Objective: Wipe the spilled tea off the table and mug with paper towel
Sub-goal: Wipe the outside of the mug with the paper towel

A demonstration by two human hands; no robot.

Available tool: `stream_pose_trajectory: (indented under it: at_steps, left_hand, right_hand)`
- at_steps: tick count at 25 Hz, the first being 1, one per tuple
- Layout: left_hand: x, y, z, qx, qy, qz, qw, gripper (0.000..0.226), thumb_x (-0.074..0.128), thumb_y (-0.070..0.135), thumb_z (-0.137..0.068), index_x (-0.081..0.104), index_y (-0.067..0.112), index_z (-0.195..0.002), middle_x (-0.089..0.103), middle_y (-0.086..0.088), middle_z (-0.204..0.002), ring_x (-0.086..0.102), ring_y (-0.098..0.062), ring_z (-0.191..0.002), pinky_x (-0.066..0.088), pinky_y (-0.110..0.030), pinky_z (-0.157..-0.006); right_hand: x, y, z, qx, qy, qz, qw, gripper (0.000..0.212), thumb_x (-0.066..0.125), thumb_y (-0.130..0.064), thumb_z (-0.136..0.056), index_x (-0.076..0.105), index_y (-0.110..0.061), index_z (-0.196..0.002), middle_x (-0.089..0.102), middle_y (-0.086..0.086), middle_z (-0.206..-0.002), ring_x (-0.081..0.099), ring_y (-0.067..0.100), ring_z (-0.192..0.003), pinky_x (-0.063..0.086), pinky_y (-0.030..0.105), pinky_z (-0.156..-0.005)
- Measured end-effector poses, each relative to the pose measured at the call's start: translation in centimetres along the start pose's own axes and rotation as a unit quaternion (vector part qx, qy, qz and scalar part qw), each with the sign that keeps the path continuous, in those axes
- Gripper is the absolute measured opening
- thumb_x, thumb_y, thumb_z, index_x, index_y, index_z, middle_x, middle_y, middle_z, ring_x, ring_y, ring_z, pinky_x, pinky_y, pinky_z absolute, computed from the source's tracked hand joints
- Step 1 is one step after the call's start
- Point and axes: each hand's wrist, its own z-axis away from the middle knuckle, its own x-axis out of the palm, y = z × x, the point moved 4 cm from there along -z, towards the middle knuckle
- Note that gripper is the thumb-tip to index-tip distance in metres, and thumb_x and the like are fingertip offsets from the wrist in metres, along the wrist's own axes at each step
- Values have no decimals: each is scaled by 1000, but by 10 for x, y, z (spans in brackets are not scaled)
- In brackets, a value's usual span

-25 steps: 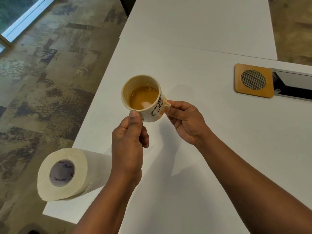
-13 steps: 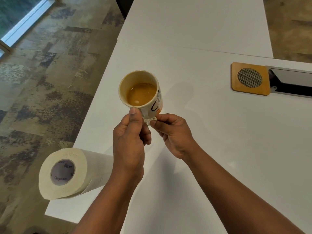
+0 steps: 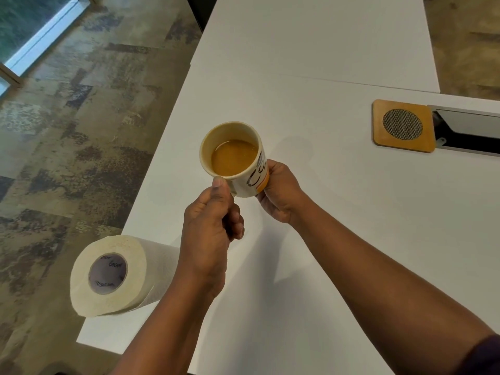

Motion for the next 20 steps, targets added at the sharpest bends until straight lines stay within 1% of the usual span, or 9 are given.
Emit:
stream_pose_trajectory:
  at_steps: [4,5,7,8,10,13,17,20]
  left_hand:
    - [-5,-4,0,-3,6,-14,1000,51,42,44,-105,63,35,-59,51,4,-56,49,-9,-55,45,-32,-64]
    - [-6,-5,-1,-4,11,-17,1000,51,42,44,-104,63,35,-59,52,4,-57,49,-9,-55,45,-33,-66]
    - [-9,-6,-3,-6,24,-21,999,51,42,45,-104,63,35,-59,53,3,-58,49,-9,-57,46,-34,-68]
    - [-11,-7,-4,-7,32,-20,999,51,42,45,-104,63,35,-59,53,3,-58,49,-10,-57,46,-34,-68]
    - [-15,-8,-6,-13,47,-10,999,52,42,44,-105,63,35,-58,52,3,-57,48,-10,-57,46,-33,-67]
    - [-20,-7,-10,-6,55,7,998,54,42,42,-106,63,37,-56,50,4,-56,47,-11,-58,45,-32,-65]
    - [-20,-3,-14,13,55,5,998,54,42,43,-106,63,38,-57,51,4,-57,48,-12,-58,46,-32,-64]
    - [-16,-2,-15,18,51,-3,999,53,42,43,-106,63,37,-58,51,4,-57,48,-11,-59,46,-31,-65]
  right_hand:
    - [-13,-1,-4,-5,17,-39,999,41,51,8,-95,81,-16,-81,78,5,-89,74,21,-84,61,31,-72]
    - [-17,-2,-3,-7,23,-59,998,37,54,7,-95,81,-15,-84,78,6,-90,75,21,-86,61,30,-73]
    - [-25,-5,-1,-14,39,-121,992,22,61,5,-91,78,-8,-94,78,9,-97,75,22,-92,60,29,-80]
    - [-30,-6,0,-20,45,-159,986,19,64,5,-87,76,-5,-98,78,11,-101,74,22,-96,59,28,-83]
    - [-37,-6,6,-31,44,-202,978,22,67,4,-80,75,-1,-101,77,14,-105,74,23,-101,57,26,-88]
    - [-33,11,21,-13,43,-171,984,30,69,3,-78,70,5,-108,77,16,-105,72,25,-104,57,28,-94]
    - [-19,33,34,9,51,-121,991,28,74,-5,-74,74,-3,-102,78,13,-103,74,26,-100,58,27,-85]
    - [-9,34,33,7,50,-108,993,27,75,-6,-74,77,-6,-101,77,15,-106,73,28,-103,58,27,-85]
